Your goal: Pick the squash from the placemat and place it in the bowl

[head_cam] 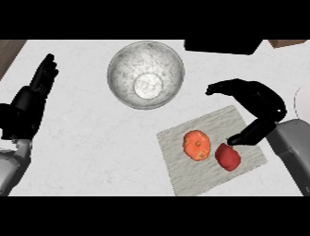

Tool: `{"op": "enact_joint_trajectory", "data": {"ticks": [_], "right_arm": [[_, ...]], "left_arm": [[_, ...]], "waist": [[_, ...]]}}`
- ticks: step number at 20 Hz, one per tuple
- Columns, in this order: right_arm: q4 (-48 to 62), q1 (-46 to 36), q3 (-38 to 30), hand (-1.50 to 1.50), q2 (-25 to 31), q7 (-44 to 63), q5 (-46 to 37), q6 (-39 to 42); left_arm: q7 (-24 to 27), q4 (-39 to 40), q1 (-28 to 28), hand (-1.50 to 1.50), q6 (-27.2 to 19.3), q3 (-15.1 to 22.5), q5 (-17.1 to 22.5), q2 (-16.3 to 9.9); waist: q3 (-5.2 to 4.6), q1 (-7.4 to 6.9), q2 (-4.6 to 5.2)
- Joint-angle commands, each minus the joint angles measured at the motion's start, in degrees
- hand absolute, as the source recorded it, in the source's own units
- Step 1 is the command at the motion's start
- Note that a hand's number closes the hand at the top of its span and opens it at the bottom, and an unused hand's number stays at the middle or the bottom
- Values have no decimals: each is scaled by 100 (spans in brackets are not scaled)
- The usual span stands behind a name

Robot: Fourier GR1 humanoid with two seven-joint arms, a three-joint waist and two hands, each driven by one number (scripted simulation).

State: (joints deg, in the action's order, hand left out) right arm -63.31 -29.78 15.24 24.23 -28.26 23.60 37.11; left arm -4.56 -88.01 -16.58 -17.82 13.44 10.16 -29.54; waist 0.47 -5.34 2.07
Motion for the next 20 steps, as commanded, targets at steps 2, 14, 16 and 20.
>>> {"op": "enact_joint_trajectory", "data": {"ticks": [2,14,16,20], "right_arm": [[615,-764,32,-150,549,-1008,-686,1057],[262,-1855,1870,-150,852,-1616,-3203,204],[460,-1884,2160,-150,864,-1966,-3512,81],[537,-2159,2587,-150,641,-1983,-3735,40]], "left_arm": [[-80,-24,-23,0,-290,251,-268,300],[-145,34,-14,0,-322,111,-364,295],[-355,53,-149,0,-441,72,-438,317],[-164,139,73,0,-195,-115,-318,173]], "waist": [[-8,58,-33],[-39,192,-116],[-34,219,-111],[-46,294,-144]]}}
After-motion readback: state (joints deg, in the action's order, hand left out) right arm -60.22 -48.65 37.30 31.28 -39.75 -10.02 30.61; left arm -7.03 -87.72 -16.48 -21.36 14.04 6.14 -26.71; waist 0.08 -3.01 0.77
